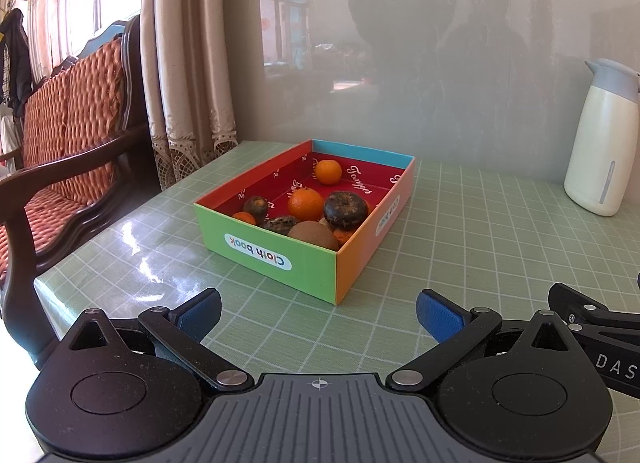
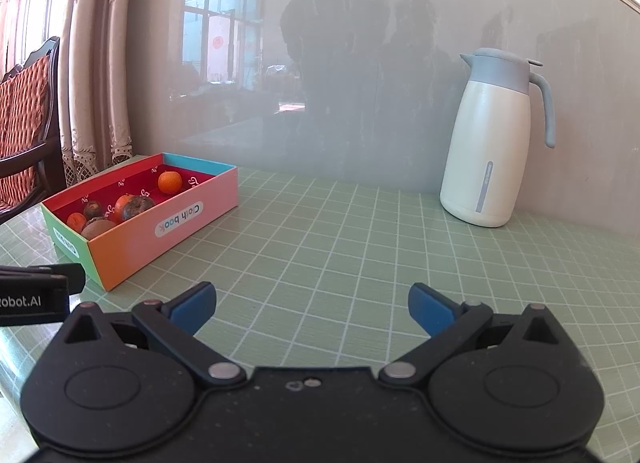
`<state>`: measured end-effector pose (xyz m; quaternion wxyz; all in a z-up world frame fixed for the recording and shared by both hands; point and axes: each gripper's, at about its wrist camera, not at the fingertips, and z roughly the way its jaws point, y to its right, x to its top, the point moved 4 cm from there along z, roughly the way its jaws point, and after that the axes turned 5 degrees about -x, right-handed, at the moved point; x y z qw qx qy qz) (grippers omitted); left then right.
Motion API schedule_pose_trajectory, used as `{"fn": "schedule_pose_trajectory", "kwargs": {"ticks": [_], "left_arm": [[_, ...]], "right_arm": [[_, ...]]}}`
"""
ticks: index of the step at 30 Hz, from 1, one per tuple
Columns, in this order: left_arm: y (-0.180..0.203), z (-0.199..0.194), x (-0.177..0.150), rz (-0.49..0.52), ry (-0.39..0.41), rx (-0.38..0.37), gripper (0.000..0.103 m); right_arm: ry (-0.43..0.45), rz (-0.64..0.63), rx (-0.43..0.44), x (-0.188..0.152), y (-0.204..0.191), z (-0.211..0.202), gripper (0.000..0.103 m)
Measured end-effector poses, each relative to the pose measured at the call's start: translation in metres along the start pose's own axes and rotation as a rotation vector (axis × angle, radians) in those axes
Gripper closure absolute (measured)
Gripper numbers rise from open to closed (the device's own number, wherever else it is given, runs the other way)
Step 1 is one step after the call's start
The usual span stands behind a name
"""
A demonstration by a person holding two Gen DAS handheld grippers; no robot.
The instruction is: Organize fruits
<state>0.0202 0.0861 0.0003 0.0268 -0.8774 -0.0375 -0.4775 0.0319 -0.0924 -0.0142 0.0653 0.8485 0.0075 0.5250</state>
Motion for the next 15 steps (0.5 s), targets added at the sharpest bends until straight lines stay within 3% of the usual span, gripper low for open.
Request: {"fn": "schedule_pose_trajectory", "kwargs": {"ticks": [15], "left_arm": [[0.0011, 0.0013, -0.0005, 0.0, -0.001, 0.0, 0.0]], "right_arm": [[-0.002, 0.003, 0.003, 0.0004, -0.003, -0.0012, 0.0]]}}
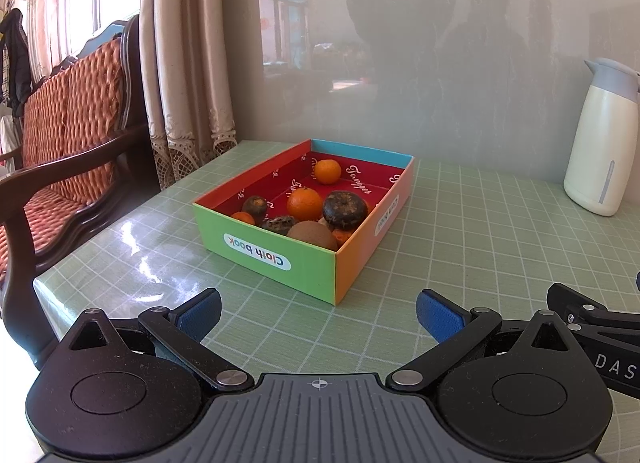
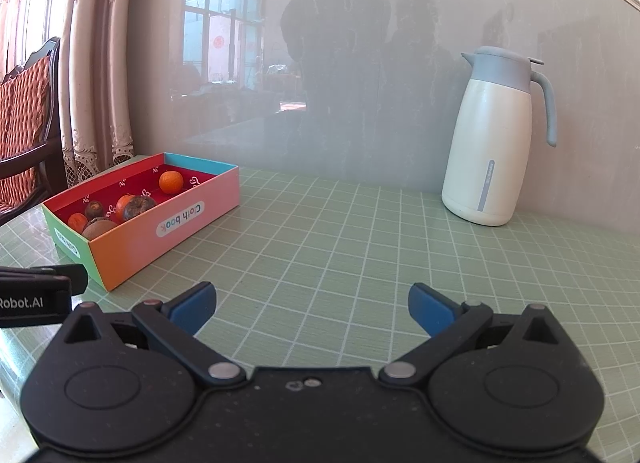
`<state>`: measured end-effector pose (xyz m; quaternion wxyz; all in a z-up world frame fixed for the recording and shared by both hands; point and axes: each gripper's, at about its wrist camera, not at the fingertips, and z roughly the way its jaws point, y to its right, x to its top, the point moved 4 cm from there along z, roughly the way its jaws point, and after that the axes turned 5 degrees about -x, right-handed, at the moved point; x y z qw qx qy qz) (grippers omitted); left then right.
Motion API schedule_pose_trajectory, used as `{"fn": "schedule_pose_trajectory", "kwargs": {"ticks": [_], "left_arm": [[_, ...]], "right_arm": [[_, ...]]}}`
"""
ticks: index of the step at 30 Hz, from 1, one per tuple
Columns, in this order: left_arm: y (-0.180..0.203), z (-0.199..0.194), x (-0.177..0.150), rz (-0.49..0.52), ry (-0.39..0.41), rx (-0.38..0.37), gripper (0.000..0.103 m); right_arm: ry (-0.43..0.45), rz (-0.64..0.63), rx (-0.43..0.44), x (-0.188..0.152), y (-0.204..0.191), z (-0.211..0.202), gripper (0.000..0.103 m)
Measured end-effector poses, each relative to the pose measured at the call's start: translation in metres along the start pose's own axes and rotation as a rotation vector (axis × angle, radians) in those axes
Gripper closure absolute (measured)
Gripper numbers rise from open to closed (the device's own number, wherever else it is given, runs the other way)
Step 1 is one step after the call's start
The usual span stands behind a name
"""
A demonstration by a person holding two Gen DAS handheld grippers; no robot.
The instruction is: Organize fruits
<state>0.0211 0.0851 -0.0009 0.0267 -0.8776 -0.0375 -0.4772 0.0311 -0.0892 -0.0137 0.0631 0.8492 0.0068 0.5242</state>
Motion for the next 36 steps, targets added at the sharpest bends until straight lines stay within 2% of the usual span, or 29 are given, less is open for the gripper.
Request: {"fn": "schedule_pose_trajectory", "kwargs": {"ticks": [9, 23, 36], "left_arm": [[-0.006, -0.005, 0.001, -0.024, 0.008, 0.009, 0.0], [-0.018, -0.017, 0.001, -0.015, 0.034, 0.043, 0.0], [-0.017, -0.017, 0.002, -0.007, 0.042, 0.056, 0.0]], "right_arm": [[-0.002, 0.01, 0.012, 0.001, 0.001, 0.0, 0.0], [0.026, 0.034, 0.077, 0.012, -0.003, -0.008, 0.0], [0.03, 0.039, 0.081, 0.013, -0.003, -0.009, 0.0]]}}
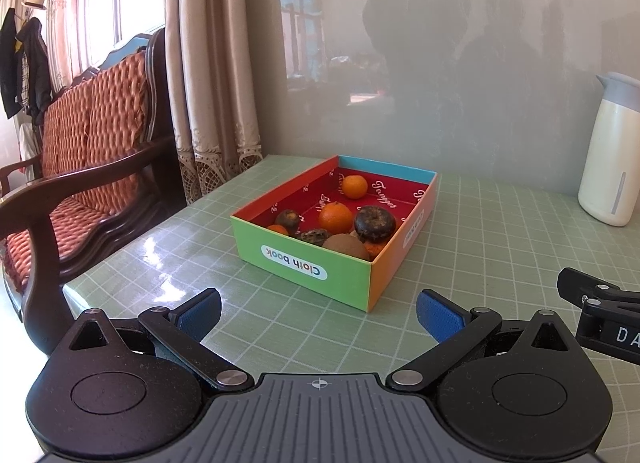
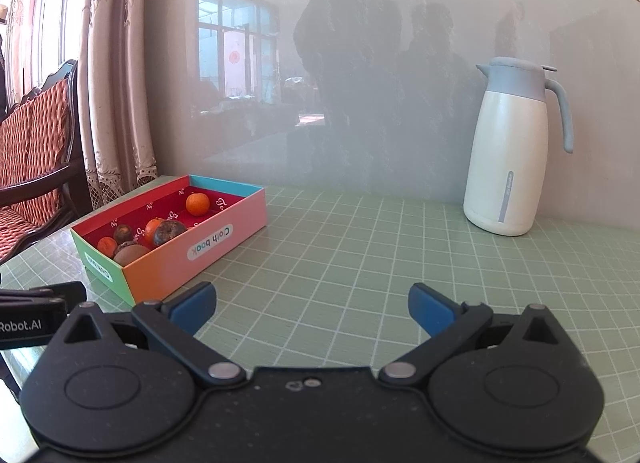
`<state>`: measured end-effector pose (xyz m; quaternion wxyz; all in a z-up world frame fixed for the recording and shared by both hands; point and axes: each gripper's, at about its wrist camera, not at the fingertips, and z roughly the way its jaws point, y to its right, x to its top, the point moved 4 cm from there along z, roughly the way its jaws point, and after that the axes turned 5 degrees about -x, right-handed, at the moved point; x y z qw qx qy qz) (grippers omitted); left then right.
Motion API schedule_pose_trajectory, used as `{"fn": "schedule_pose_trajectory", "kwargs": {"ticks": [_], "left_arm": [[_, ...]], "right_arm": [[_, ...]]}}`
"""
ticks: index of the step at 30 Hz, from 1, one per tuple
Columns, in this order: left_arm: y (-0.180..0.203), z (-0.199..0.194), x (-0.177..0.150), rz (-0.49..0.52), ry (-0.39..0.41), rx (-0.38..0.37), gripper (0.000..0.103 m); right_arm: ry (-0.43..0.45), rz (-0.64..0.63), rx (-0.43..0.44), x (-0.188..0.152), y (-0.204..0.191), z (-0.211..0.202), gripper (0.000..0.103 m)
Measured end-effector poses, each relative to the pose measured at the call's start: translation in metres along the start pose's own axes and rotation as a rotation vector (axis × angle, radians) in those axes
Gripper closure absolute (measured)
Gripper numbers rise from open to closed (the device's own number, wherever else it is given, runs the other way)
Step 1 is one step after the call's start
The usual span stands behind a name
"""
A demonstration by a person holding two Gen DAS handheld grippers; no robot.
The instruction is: Organize fruits
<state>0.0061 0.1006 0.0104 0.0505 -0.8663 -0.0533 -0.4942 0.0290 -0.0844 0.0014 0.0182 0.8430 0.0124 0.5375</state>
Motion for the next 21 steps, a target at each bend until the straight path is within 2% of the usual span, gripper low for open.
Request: {"fn": "schedule_pose_trajectory", "kwargs": {"ticks": [15, 21], "left_arm": [[0.0027, 0.0036, 0.006, 0.002, -0.02, -0.028, 0.0], [0.0058, 0.009, 0.0069, -0.008, -0.049, -0.088, 0.0]], "right_arm": [[0.004, -0.002, 0.003, 0.0, -0.0015, -0.0004, 0.0], [0.006, 0.004, 0.0, -0.0004, 0.0009, -0.0007, 0.0]]}}
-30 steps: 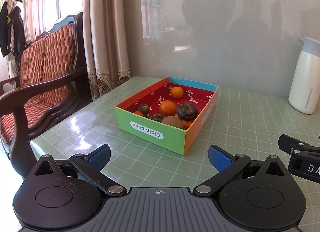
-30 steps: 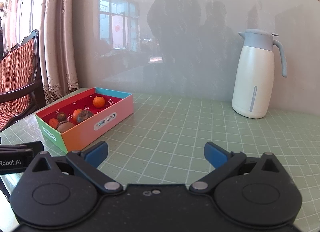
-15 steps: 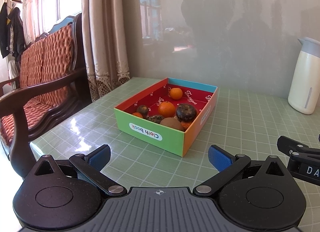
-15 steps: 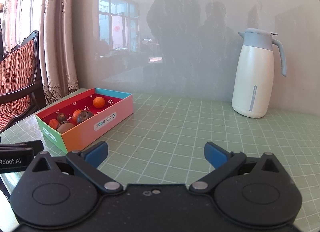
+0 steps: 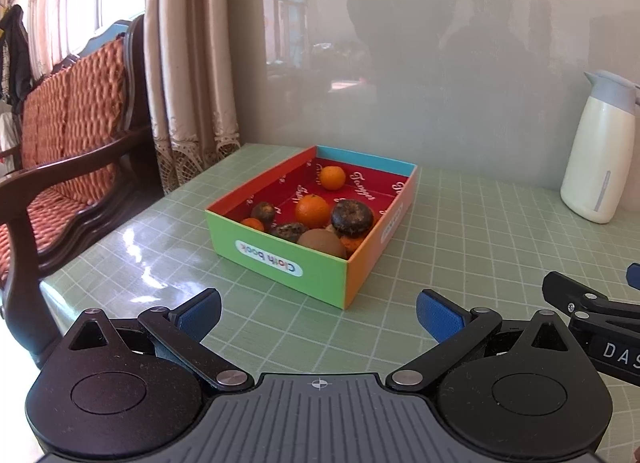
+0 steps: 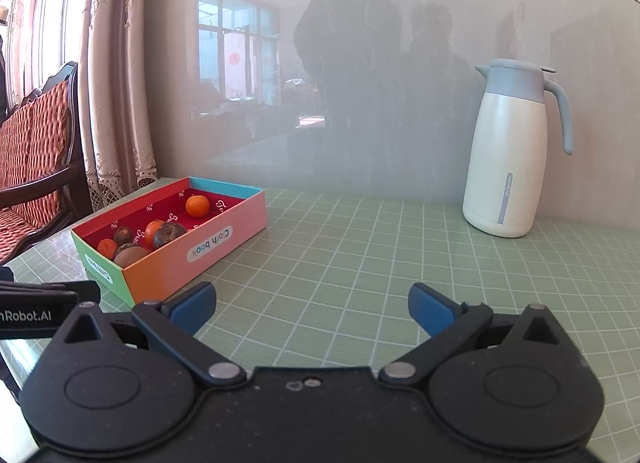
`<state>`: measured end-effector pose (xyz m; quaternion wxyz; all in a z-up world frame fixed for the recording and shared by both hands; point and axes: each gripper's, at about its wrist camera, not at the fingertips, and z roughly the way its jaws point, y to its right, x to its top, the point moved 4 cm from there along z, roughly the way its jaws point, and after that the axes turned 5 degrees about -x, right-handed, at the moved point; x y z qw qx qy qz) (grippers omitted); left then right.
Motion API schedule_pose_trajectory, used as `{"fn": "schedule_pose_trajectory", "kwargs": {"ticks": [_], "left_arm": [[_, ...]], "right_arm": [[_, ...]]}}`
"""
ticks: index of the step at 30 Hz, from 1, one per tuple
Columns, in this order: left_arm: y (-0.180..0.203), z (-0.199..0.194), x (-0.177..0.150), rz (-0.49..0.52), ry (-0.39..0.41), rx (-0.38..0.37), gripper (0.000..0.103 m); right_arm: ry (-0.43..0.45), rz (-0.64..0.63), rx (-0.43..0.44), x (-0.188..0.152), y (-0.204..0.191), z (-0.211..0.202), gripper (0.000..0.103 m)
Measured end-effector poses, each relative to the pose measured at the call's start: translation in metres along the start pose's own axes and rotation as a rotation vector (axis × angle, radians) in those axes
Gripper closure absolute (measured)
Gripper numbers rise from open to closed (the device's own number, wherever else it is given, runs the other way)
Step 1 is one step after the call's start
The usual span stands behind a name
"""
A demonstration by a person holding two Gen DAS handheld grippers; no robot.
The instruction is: Organize fruits
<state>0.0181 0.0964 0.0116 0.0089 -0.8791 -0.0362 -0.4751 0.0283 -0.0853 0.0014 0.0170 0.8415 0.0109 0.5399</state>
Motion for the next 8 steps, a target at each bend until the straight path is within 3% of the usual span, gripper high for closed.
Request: {"fn": "schedule_pose_trajectory", "kwargs": {"ticks": [2, 8], "left_arm": [[0.0002, 0.0003, 0.0005, -0.016, 0.0, -0.021, 0.0], [-0.0031, -0.0012, 0.0038, -0.034, 0.027, 0.015, 0.0]], "right_arm": [[0.001, 0.002, -0.002, 0.0, 0.001, -0.0001, 0.0], [0.005, 0.009, -0.006, 0.0007, 0.0043, -0.0007, 0.0]]}}
